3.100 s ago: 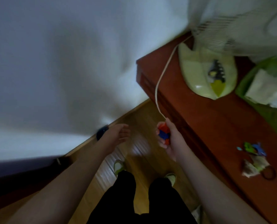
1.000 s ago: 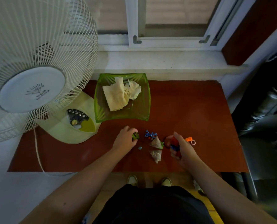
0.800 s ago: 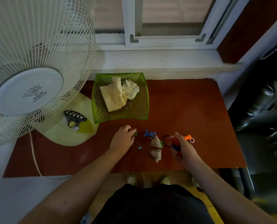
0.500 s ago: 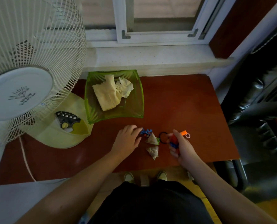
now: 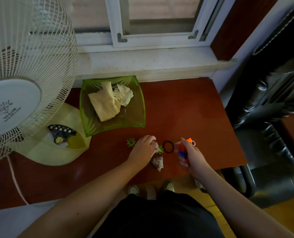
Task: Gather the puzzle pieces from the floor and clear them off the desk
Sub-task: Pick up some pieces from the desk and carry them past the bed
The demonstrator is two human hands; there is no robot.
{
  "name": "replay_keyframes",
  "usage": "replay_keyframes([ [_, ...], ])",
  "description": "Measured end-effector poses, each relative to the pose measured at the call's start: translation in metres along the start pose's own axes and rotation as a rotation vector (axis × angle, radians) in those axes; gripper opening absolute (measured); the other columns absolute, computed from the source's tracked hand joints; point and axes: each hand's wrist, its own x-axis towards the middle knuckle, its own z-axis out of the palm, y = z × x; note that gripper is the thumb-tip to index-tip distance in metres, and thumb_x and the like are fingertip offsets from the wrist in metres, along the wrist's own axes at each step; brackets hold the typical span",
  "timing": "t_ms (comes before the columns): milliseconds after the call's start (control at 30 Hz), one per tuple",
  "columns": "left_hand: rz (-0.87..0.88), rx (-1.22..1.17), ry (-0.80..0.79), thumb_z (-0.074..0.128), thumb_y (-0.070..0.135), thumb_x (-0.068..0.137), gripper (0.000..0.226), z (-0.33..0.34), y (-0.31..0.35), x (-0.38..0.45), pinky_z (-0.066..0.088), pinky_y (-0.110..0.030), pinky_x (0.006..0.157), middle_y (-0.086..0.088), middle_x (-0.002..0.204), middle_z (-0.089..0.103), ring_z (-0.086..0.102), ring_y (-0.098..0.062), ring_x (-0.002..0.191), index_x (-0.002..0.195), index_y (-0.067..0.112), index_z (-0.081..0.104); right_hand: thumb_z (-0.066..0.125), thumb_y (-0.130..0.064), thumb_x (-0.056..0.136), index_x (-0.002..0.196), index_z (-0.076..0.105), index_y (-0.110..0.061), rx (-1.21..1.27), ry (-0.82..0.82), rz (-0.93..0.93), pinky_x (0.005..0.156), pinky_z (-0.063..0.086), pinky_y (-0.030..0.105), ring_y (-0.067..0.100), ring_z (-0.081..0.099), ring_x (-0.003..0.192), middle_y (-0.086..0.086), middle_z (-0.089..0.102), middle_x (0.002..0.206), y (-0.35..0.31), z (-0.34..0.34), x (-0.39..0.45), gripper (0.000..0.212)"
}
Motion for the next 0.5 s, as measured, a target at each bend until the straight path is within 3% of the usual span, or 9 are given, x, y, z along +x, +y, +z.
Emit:
replay_keyframes([
  [67, -0.032, -0.111, 0.072, 0.062, 0.015, 0.092, 0.007, -0.004, -0.001, -0.002, 0.050, -0.037, 0.088, -0.008, 0.111, 0.060, 0.057, -0.023, 0.108, 0.088, 0.010, 0.061, 0.050, -0.040, 0.098, 0.100, 0.063, -0.006, -0.017, 0.004, -0.007, 0.037, 0.024, 0.024, 0.014, 0.037, 0.046, 0.010, 0.058, 0.078, -0.001, -0.002, 0.000, 0.037],
  [167, -0.191, -0.358, 0.099, 0.043, 0.016, 0.102, 0.020, -0.021, 0.001, -0.007, 0.041, -0.027, 0.099, -0.008, 0.120, 0.058, 0.051, -0.017, 0.119, 0.095, 0.006, 0.058, 0.050, -0.039, 0.098, 0.097, 0.063, -0.007, -0.014, 0.000, -0.014, 0.038, 0.025, 0.024, 0.014, 0.037, 0.046, 0.010, 0.058, 0.078, 0.000, -0.004, 0.001, 0.034],
  [267, -0.423, -0.598, 0.135, 0.032, 0.024, 0.103, 0.030, -0.036, 0.000, -0.016, 0.040, -0.016, 0.091, 0.001, 0.119, 0.057, 0.054, -0.008, 0.109, 0.109, 0.007, 0.056, 0.050, -0.037, 0.098, 0.092, 0.060, -0.007, -0.005, -0.022, 0.020, 0.037, 0.025, 0.024, 0.015, 0.036, 0.047, 0.011, 0.057, 0.077, 0.003, -0.003, 0.003, 0.032],
  [400, -0.743, -0.922, 0.235, 0.035, 0.022, 0.102, 0.028, -0.050, -0.004, -0.022, 0.045, -0.017, 0.081, 0.002, 0.101, 0.064, 0.060, -0.007, 0.098, 0.100, 0.011, 0.060, 0.051, -0.035, 0.097, 0.081, 0.058, -0.005, 0.026, -0.080, 0.075, 0.035, 0.023, 0.022, 0.014, 0.034, 0.045, 0.014, 0.058, 0.077, 0.005, 0.002, 0.006, 0.035],
  [500, -0.857, -1.026, 0.239, 0.044, 0.035, 0.100, 0.033, -0.053, -0.011, -0.027, 0.051, -0.029, 0.082, -0.003, 0.091, 0.070, 0.067, -0.014, 0.090, 0.086, 0.012, 0.063, 0.056, -0.042, 0.093, 0.073, 0.055, -0.004, 0.111, -0.092, 0.090, 0.035, 0.020, 0.021, 0.012, 0.032, 0.041, 0.011, 0.061, 0.070, 0.005, 0.007, 0.011, 0.043],
])
